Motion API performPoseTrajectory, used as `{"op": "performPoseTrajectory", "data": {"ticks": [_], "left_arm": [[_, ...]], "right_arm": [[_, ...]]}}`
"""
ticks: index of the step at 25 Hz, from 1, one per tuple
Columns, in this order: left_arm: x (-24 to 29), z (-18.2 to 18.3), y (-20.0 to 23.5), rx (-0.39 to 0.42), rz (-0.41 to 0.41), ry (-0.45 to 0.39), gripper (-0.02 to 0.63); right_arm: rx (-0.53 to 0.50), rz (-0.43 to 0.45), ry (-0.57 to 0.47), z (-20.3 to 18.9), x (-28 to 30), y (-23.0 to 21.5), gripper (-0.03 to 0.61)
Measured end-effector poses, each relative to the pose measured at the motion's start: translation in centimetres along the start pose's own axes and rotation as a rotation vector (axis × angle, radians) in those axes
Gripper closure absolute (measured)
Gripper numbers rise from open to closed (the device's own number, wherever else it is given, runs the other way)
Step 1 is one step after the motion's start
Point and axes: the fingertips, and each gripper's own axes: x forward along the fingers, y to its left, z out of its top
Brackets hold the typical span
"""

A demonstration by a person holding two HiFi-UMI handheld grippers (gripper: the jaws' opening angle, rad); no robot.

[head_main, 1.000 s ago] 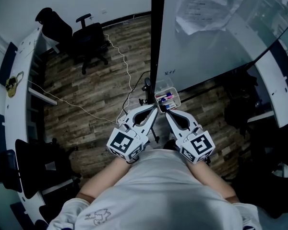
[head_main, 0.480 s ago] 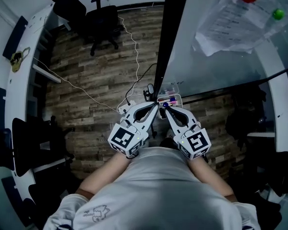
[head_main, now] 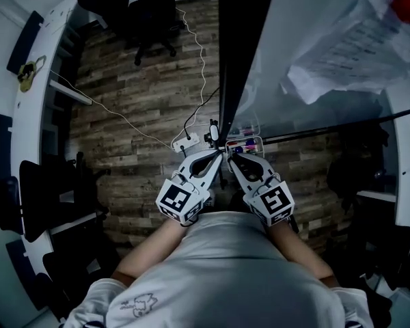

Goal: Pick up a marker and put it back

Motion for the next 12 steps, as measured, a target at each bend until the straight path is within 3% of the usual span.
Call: {"op": "performPoseTrajectory", "data": {"ticks": [4,12], "left_arm": [[0.1,-0.7,0.6,-0.019,0.014,0.014,0.609],[0.0,-1.8,0.4,-0.035,0.005,0.04,0.609]], "right_arm": [[0.013,0.015,0.023,-1.1,0.8,-0.1,0.507],[-0.007,0.025,0.084,-2.2,1.7,0.7,0.468]]}}
